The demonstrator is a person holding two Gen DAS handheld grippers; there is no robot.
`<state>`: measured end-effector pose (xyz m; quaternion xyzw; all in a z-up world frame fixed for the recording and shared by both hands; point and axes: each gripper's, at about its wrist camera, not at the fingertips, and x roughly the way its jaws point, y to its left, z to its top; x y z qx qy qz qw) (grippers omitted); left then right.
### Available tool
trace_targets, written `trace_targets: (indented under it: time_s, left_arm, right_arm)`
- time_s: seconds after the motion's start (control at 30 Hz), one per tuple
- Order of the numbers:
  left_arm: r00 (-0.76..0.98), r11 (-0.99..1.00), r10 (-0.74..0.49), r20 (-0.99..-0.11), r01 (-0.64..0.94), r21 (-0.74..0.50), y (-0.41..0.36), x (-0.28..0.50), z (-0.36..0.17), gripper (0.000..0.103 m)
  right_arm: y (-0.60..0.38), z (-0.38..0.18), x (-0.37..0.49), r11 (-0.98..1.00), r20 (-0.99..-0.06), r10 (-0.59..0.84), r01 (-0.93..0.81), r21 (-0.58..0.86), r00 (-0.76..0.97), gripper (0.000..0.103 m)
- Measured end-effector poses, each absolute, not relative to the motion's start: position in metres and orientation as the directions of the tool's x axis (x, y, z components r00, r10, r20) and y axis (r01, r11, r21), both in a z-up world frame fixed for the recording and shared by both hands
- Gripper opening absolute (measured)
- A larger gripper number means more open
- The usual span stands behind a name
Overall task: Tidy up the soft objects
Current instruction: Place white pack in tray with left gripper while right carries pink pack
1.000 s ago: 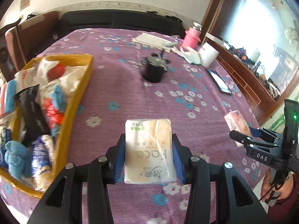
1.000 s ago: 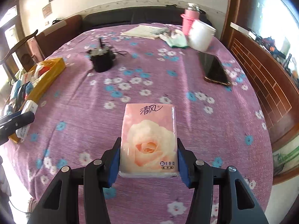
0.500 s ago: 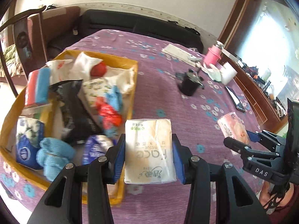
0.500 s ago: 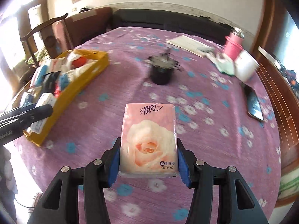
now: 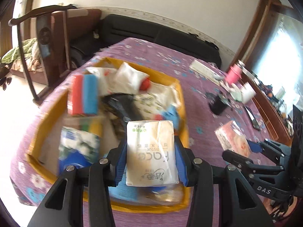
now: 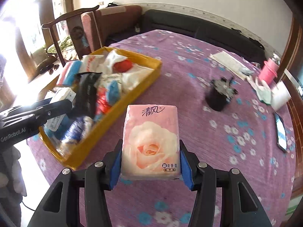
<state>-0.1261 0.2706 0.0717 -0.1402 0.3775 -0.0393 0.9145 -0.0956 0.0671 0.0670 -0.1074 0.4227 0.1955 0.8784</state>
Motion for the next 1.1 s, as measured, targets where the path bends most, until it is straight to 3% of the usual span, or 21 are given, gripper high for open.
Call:
trace_targets:
  time_s: [0.23, 0.5, 0.8, 0.87, 1.1]
  left_arm:
    - [0.718, 0.939, -0.099, -0.688, -0.162, -0.304, 0.337, -0.116, 0.066, 0.045]
    - [0.683, 0.923, -0.091, -0.725, -0.216, -0.319, 0.372, -0.100, 0.048, 0.045]
    - [0.685, 0.926, -0.130, -0.716, -0.174, -0.335, 0.375, -0.100, 0.044, 0.060]
    - [0.693, 0.924, -0.141, -0.707, -0.165, -0.346, 0.376, -0.103, 0.046, 0.068]
    - [0.719, 0.921, -0.143, -0.681, -0.155, -0.357, 0.374, -0.114, 0.056, 0.078]
  right_arm:
    - [0.106, 0.069, -0.082, 0.873, -0.783, 0.332, -0.486, 0.044, 0.525, 0.057]
    - [0.146, 0.066, -0.055, 0.857, -0.781, 0.346, -0.513, 0.038, 0.520, 0.058]
    - [0.176, 0.068, 0.004, 0.874, -0.787, 0.330, -0.484, 0.046, 0.522, 0.057]
    - [0.180, 0.067, 0.013, 0.879, -0.788, 0.324, -0.474, 0.047, 0.523, 0.057]
    - [0.190, 0.059, 0.049, 0.901, -0.797, 0.265, -0.435, 0.003, 0.543, 0.058]
